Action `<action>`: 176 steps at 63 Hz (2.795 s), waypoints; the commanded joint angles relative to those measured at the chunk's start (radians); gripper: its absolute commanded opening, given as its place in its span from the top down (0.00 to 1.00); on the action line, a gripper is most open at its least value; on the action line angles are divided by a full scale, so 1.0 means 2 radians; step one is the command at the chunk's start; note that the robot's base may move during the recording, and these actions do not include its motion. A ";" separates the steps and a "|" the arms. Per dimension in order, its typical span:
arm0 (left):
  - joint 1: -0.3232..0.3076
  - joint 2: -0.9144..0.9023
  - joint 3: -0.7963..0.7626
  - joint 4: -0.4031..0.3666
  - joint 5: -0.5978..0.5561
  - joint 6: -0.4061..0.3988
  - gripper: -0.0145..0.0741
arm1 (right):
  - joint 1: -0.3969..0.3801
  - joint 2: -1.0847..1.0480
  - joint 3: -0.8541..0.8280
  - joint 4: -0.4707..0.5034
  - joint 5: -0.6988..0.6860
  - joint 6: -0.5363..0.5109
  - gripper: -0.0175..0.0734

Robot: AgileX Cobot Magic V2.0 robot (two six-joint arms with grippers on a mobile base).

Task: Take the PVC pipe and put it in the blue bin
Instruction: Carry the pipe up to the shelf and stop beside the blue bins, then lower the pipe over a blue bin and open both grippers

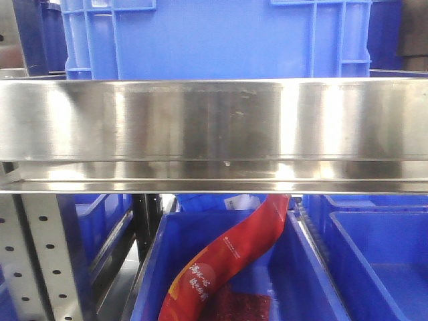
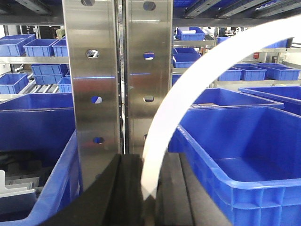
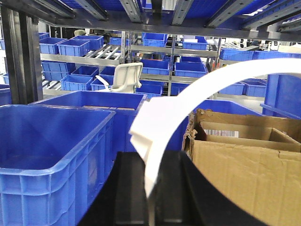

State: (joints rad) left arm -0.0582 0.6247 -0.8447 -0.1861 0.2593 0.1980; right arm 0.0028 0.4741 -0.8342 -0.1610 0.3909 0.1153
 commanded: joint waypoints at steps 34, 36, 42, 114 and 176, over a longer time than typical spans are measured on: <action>-0.003 -0.002 -0.002 -0.003 -0.042 0.000 0.96 | -0.001 0.002 -0.001 0.022 -0.064 0.000 0.99; -0.003 -0.001 -0.002 -0.003 -0.039 0.000 0.96 | -0.001 0.004 -0.001 0.022 -0.053 0.000 0.99; -0.003 0.000 -0.002 -0.009 -0.024 0.000 0.96 | -0.001 0.020 0.000 0.030 -0.018 0.000 0.99; -0.160 0.414 -0.406 -0.158 0.098 0.004 0.96 | 0.230 0.400 -0.293 0.180 -0.031 -0.068 0.99; -0.168 0.455 -0.412 -0.154 0.095 0.004 0.38 | 0.230 0.482 -0.339 0.202 -0.005 -0.067 0.36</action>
State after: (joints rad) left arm -0.3873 1.5383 -1.6603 -0.4877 0.4644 0.2092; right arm 0.4595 1.4429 -1.5031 0.2407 0.3771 -0.0140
